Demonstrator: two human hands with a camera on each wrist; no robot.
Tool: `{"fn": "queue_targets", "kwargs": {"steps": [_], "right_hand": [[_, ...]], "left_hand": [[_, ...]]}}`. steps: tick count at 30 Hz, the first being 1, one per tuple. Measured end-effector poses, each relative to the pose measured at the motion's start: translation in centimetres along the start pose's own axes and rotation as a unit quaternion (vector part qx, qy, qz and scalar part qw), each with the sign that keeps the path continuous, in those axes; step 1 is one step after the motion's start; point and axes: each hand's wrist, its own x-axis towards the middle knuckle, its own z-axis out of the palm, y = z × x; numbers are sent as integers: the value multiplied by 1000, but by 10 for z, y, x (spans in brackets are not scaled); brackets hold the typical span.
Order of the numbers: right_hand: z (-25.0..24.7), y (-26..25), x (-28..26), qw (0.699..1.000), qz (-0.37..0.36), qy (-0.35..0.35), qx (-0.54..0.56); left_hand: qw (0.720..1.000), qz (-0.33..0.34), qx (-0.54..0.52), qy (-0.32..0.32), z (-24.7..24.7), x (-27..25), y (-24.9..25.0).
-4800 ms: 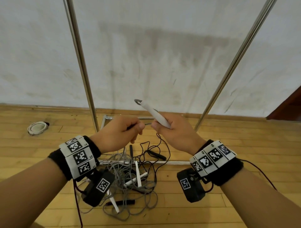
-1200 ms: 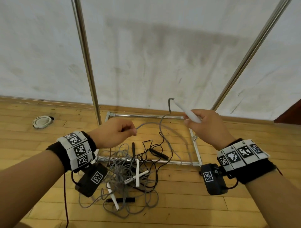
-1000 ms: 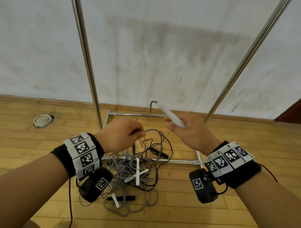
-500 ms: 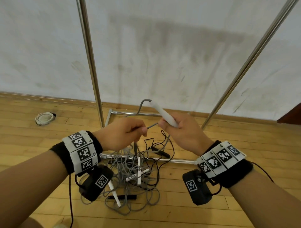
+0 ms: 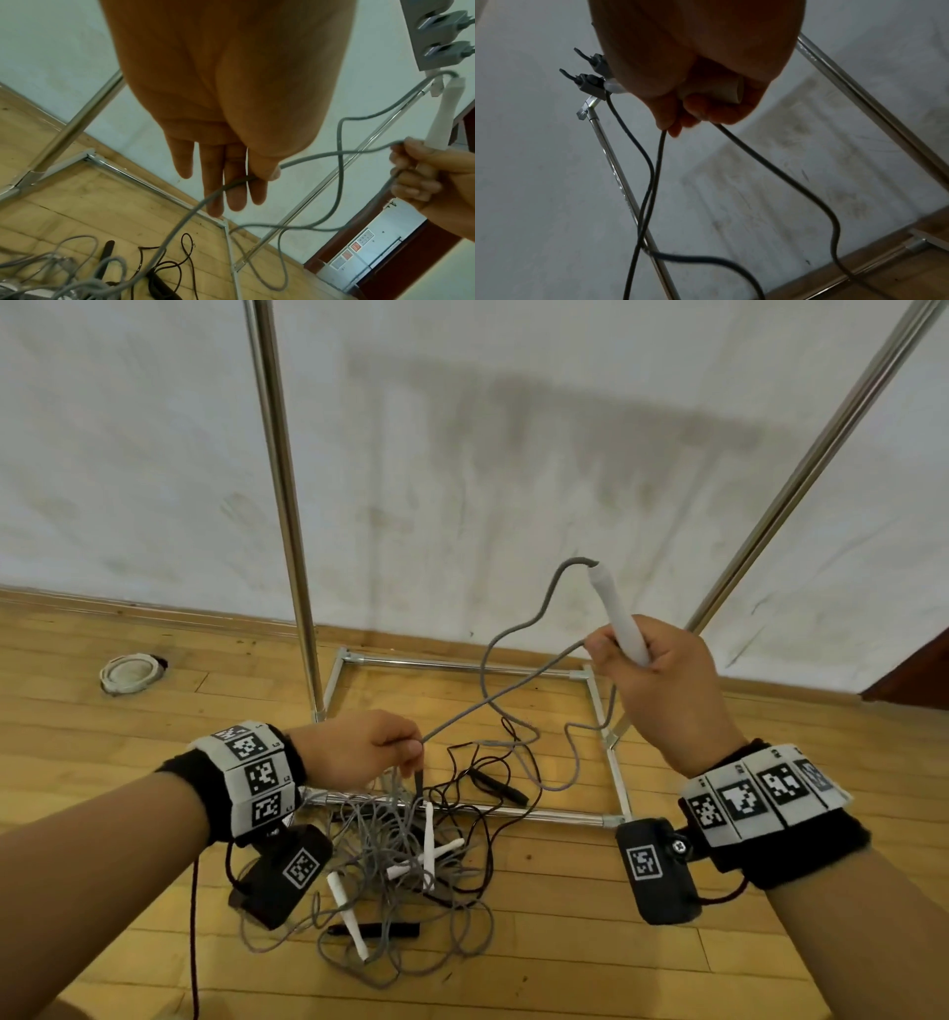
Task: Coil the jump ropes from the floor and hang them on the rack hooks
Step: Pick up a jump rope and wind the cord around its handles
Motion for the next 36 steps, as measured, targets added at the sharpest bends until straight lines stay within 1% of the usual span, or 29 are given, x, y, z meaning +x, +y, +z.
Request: {"fn": "queue_targets", "kwargs": {"steps": [1, 3, 5, 6, 8, 9, 11, 14, 16, 18, 20, 21, 25, 27, 29, 33, 36], "right_hand": [[-3, 3, 1, 1000, 19, -12, 9], [-8, 10, 2, 997, 63, -33, 24], [-13, 16, 0, 995, 88, -52, 5], [-13, 19, -1, 994, 90, -63, -19], [-8, 19, -4, 991, 80, -83, -72], [-4, 17, -6, 990, 71, -93, -80], [7, 11, -12, 989, 46, -132, -56], [28, 0, -21, 978, 0, -205, -20], [38, -6, -24, 974, -7, -226, 12], [44, -11, -24, 972, -3, -229, 41], [47, -14, -23, 973, -4, -226, 58], [48, -15, -23, 974, -8, -217, 60], [45, -15, -16, 989, -29, -138, 52], [40, -16, -13, 992, -35, -103, 58], [34, -16, -9, 995, -35, -71, 60], [20, -17, -1, 997, -18, -8, 78], [13, -13, 1, 998, -18, -1, 60]], "left_hand": [[1000, -1, 5, 12, -1, 0, -1], [998, 0, 11, 60, -5, 0, 0], [994, 14, 4, 112, -10, -1, 6], [992, 24, -1, 127, -12, -1, 10], [990, 46, -2, 129, -13, -3, 21], [990, 59, 8, 125, -12, -4, 28], [987, 84, 41, 128, -9, -7, 43], [976, 116, 76, 165, -6, -11, 63], [972, 133, 52, 185, -7, -14, 72], [967, 139, -8, 213, -8, -16, 74], [965, 127, -52, 224, -10, -17, 71], [968, 117, -62, 214, -11, -17, 69], [989, 73, -48, 120, -8, -14, 52], [995, 56, -37, 71, -2, -14, 46], [998, 51, -33, 37, 3, -14, 42], [999, 35, -33, 17, 9, -12, 34], [999, 31, -11, 37, 8, -9, 29]]}}
